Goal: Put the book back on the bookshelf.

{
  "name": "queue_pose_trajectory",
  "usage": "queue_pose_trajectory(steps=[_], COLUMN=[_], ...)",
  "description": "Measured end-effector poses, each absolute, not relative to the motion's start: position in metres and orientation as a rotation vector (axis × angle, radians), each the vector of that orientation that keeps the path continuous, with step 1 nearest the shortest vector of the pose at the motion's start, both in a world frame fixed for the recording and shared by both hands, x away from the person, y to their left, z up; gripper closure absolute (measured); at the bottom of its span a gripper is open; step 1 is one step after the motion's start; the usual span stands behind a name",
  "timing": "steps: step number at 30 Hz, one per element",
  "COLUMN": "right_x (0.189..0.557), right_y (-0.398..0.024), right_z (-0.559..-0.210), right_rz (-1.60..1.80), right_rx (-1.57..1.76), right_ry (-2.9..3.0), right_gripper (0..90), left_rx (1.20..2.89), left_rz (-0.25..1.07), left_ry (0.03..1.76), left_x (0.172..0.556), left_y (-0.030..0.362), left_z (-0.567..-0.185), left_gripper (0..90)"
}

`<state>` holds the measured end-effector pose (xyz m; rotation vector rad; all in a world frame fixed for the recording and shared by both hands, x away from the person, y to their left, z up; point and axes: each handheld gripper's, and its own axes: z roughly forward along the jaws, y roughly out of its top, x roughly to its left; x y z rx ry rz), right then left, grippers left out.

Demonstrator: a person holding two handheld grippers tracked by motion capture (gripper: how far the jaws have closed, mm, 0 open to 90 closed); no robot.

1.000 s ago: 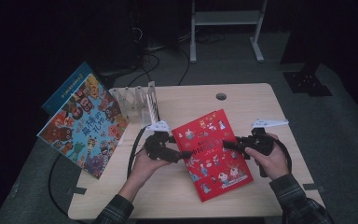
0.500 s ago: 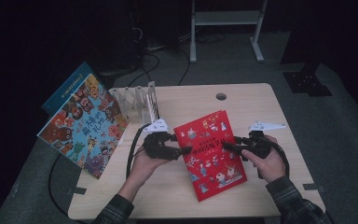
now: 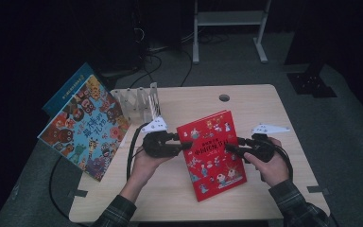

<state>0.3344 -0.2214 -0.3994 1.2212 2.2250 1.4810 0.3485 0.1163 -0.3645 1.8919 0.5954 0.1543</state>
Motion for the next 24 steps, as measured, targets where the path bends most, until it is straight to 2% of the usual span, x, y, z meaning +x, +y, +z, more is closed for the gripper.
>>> queue_pose_trajectory(steps=[13, 24], right_x=[0.316, 0.315], right_y=[-0.203, -0.203], right_z=[-0.394, -0.395], right_rz=[1.447, 1.464], right_rx=[1.092, 1.064], right_ry=[2.227, 2.209], right_gripper=[47.9, 47.7], left_rx=[1.852, 1.802], left_rz=[0.187, 0.075], left_ry=[0.511, 0.537], left_x=[0.336, 0.341], left_y=[0.117, 0.122], left_z=[-0.347, -0.344], left_gripper=[62.0, 71.3])
